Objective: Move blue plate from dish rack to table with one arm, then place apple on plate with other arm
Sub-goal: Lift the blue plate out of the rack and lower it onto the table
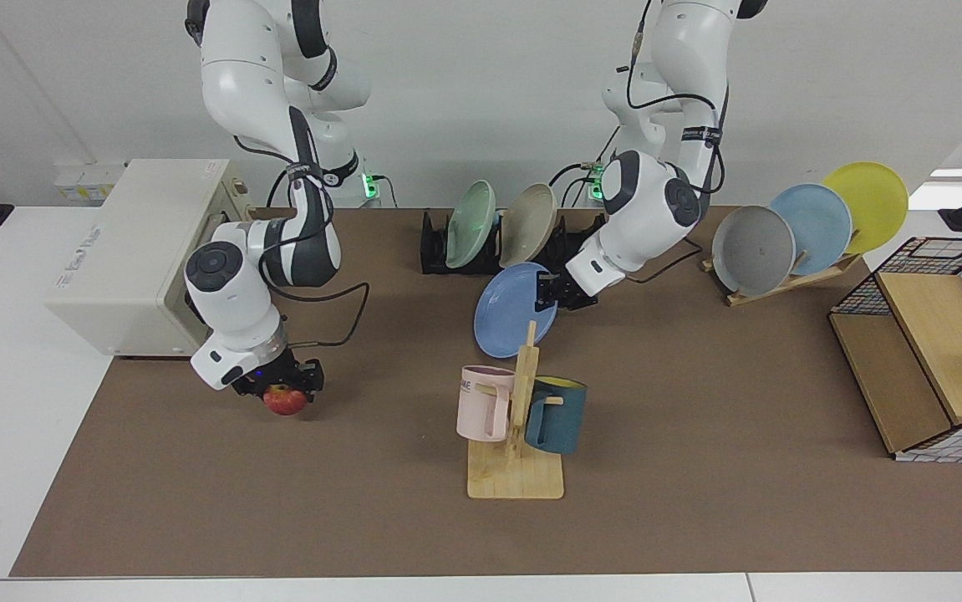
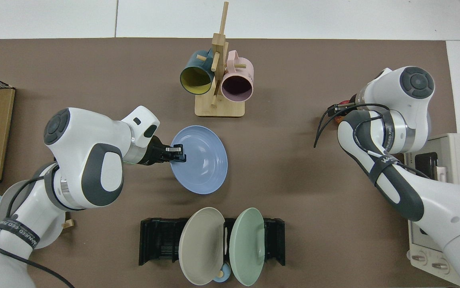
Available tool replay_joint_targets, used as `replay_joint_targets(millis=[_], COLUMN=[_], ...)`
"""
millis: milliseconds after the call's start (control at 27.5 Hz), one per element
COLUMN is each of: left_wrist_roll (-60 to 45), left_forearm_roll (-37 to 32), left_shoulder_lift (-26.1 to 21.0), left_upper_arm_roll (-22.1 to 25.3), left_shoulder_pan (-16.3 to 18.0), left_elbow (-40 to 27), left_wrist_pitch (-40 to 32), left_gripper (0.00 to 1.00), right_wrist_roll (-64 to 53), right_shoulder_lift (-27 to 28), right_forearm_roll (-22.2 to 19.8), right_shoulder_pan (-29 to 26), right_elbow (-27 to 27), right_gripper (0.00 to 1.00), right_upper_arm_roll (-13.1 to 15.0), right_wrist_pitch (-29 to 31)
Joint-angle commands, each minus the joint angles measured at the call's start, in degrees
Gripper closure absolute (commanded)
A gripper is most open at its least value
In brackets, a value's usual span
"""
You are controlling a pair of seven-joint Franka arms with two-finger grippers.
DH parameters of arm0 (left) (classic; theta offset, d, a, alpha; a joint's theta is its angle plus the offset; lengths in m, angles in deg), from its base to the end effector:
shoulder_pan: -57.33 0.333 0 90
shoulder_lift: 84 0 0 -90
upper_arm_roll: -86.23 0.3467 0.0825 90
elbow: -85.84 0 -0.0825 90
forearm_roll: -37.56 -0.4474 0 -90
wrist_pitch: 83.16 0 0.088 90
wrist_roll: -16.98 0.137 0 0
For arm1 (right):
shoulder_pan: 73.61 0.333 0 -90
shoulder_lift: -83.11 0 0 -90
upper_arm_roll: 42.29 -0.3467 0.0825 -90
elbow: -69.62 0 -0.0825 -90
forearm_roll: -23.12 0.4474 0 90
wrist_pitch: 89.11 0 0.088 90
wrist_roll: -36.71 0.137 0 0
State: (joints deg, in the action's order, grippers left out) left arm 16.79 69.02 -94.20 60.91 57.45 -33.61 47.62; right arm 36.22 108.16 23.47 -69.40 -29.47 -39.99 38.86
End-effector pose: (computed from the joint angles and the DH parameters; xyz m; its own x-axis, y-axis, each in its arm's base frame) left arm 0.5657 -0.2897 0.3202 0.9941 -0.0860 -0.0657 -0.0451 -0.8812 0.4706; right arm 0.7346 0.0270 0.2988 0.9968 0.0429 0.0670 0.0422 -0.9990 0.0125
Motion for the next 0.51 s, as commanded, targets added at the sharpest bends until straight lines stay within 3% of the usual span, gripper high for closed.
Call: replay_joint_targets(millis=[0, 254, 399, 472], left_wrist_roll=[-0.3, -1.7, -1.8, -1.9], left_forearm_roll=[1.0, 0.4, 0.2, -0.5], left_shoulder_lift=[0.5, 0.4, 0.5, 0.9], left_upper_arm_roll=[0.4, 0.4, 0.6, 1.1], left_shoulder_pan=[-1.3, -1.3, -1.3, -1.1], left_elbow=[-1.7, -1.5, -0.9, -0.4], left_wrist_pitch=[3.1, 3.2, 2.3, 1.9], left_gripper=[0.70, 0.24, 0.09, 0.06], right_wrist_roll=[1.0, 2.6, 2.7, 3.0], right_shoulder_lift=[-5.7, -11.0, -14.1, -15.0], right_forearm_roll=[-0.5, -0.1, -0.1, -0.1], right_shoulder_pan=[0.2, 0.2, 0.3, 0.4], right_elbow=[-2.0, -5.8, -6.9, -6.9], right_gripper=[1.00, 1.00, 1.00, 1.00], right_upper_arm_roll=[-0.3, -0.3, -0.3, -0.3], right_wrist_pitch=[-4.7, -6.2, -8.1, -10.2])
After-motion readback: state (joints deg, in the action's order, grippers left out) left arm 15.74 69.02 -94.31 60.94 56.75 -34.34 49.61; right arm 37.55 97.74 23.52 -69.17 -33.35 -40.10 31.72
